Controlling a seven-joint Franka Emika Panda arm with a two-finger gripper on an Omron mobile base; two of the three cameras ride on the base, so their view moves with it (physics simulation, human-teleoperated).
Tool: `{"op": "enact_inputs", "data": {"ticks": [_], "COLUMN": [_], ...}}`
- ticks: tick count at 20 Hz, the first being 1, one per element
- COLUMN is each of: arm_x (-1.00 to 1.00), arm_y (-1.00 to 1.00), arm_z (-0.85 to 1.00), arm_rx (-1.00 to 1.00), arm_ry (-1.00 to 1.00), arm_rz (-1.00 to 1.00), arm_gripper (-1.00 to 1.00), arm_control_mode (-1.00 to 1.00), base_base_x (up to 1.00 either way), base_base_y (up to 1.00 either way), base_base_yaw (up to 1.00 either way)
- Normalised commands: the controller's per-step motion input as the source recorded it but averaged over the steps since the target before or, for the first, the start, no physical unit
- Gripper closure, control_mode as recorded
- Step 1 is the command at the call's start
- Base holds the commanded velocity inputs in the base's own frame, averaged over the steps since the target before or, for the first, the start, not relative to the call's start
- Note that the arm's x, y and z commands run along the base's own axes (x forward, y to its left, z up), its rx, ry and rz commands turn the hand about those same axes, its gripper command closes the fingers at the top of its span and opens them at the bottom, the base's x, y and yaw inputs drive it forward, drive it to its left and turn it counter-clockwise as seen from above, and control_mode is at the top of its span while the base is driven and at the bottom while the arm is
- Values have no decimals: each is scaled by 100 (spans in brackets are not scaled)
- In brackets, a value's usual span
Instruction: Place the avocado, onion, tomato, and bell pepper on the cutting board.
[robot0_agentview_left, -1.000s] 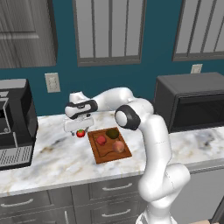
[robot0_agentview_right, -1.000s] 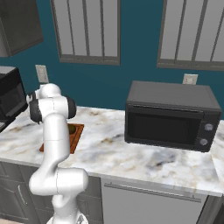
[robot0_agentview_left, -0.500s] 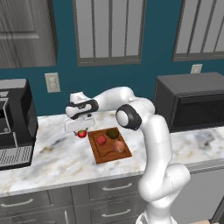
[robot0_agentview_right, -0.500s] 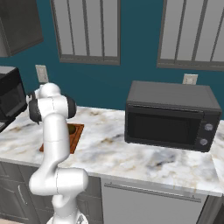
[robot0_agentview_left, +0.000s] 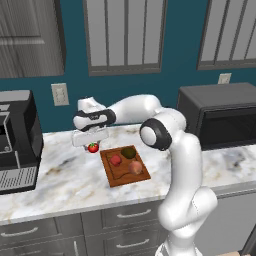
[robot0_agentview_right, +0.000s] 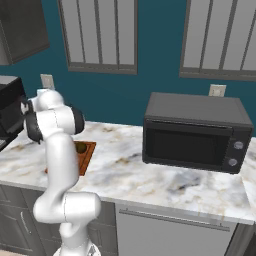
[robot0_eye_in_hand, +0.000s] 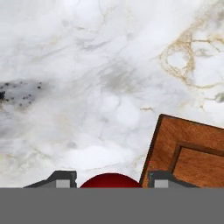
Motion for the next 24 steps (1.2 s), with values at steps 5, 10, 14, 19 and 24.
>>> {"op": "enact_inputs", "data": {"ticks": [5, 10, 14, 19, 24], "arm_x": [-49, -61, -85, -82, -56], "arm_y": [-21, -40, -42, -44, -38], "arm_z": [93, 77, 50, 25, 0], "arm_rx": [0, 0, 0, 0, 0], "arm_ry": [-9, -8, -10, -9, -4], "arm_rz": [0, 0, 3, 6, 7], "arm_gripper": [100, 100, 100, 100, 100], "arm_control_mode": [-100, -100, -100, -100, -100], "base_base_x": [0, 0, 0, 0, 0], "base_base_y": [0, 0, 0, 0, 0], "base_base_yaw": [0, 0, 0, 0, 0]}}
